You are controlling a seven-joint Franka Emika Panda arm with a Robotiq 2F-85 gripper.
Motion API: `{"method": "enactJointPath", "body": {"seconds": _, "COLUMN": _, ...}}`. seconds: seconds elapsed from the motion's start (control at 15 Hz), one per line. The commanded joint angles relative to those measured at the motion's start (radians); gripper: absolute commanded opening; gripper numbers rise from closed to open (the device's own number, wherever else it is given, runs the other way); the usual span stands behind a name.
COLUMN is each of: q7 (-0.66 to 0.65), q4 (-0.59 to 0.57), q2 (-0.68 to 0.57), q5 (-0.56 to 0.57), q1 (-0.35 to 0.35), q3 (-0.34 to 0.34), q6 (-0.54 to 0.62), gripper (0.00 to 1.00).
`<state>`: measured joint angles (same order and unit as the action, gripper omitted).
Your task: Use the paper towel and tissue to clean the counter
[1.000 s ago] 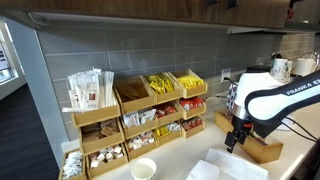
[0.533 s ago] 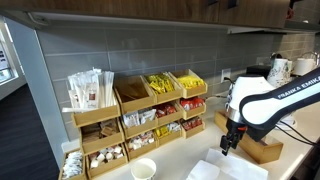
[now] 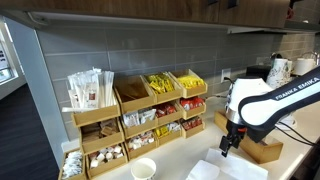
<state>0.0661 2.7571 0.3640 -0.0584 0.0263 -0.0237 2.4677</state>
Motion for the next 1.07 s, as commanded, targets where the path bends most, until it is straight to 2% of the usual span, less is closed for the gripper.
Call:
{"method": "enactJointPath", "body": {"seconds": 0.0, "q7": 0.000, "q4": -0.001, "q2": 0.001, "q5": 0.000, "q1": -0.001, "q3": 0.001, "q6": -0.002, "gripper": 1.00}}
{"method": "enactJointPath", "body": {"seconds": 0.4, "q7": -0.051, "q4": -0.013, "q2": -0.029, "q5": 0.115, "q1": -0.052, "q3": 0.025, "q6": -0.040, "gripper": 1.00}}
{"method": "enactJointPath", "body": {"seconds": 0.6, "q7": -0.015, "q4": -0.015, "q2": -0.043, "q5": 0.103, "q1": -0.041, "q3": 0.011, "q6": -0.059, "gripper": 1.00}}
{"method": "enactJointPath", "body": {"seconds": 0.67, "q7": -0.008, "q4": -0.016, "q2": -0.048, "q5": 0.098, "q1": -0.037, "q3": 0.010, "q6": -0.064, "gripper": 0.94}}
{"method": "enactJointPath", "body": {"seconds": 0.73, "q7": 0.000, "q4": -0.016, "q2": -0.052, "q5": 0.094, "q1": -0.035, "q3": 0.008, "q6": -0.069, "gripper": 0.74}}
{"method": "enactJointPath", "body": {"seconds": 1.0, "q7": 0.009, "q4": -0.006, "q2": -0.041, "q5": 0.104, "q1": -0.038, "q3": 0.010, "q6": -0.096, "gripper": 0.42}}
